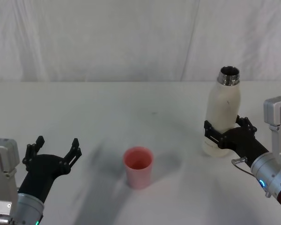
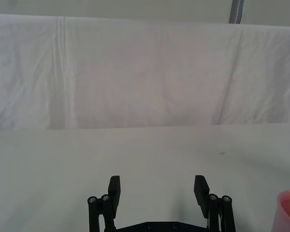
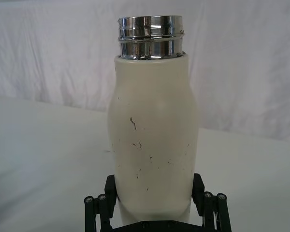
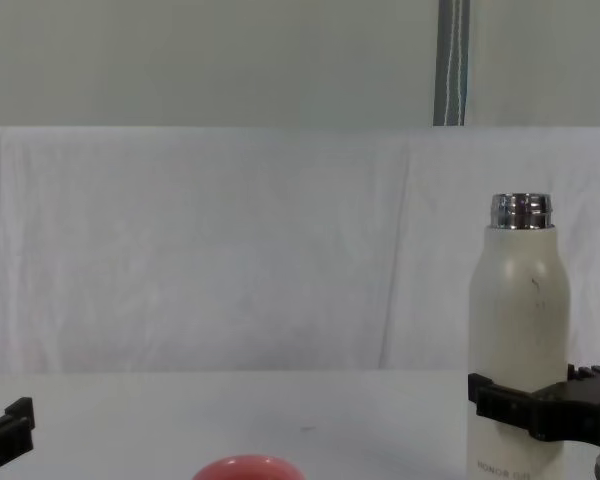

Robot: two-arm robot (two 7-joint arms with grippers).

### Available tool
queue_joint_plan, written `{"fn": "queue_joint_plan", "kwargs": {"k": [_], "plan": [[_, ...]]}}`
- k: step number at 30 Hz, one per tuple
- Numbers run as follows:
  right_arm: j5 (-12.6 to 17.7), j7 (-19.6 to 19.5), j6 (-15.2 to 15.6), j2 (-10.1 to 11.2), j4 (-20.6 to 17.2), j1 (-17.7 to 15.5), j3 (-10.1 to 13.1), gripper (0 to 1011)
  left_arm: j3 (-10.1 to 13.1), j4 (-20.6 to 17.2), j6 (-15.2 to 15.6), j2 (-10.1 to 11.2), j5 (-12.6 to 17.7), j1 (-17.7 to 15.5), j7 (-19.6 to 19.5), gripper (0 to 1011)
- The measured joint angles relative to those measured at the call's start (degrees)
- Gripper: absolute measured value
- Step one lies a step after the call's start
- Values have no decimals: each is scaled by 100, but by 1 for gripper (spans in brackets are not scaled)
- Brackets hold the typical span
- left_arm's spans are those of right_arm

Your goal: Grasp the thermos with one hand and pour water into the cup lid.

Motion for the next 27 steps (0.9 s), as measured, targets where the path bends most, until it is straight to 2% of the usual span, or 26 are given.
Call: {"fn": "queue_joint_plan", "kwargs": {"k": [7, 27], "plan": [[-28, -17, 22, -17, 47, 11, 4, 953, 0, 0, 0, 0, 0, 0, 0, 1001], [-24, 66, -227, -99, 260, 49, -48, 953, 0, 0, 0, 0, 0, 0, 0, 1001]]}}
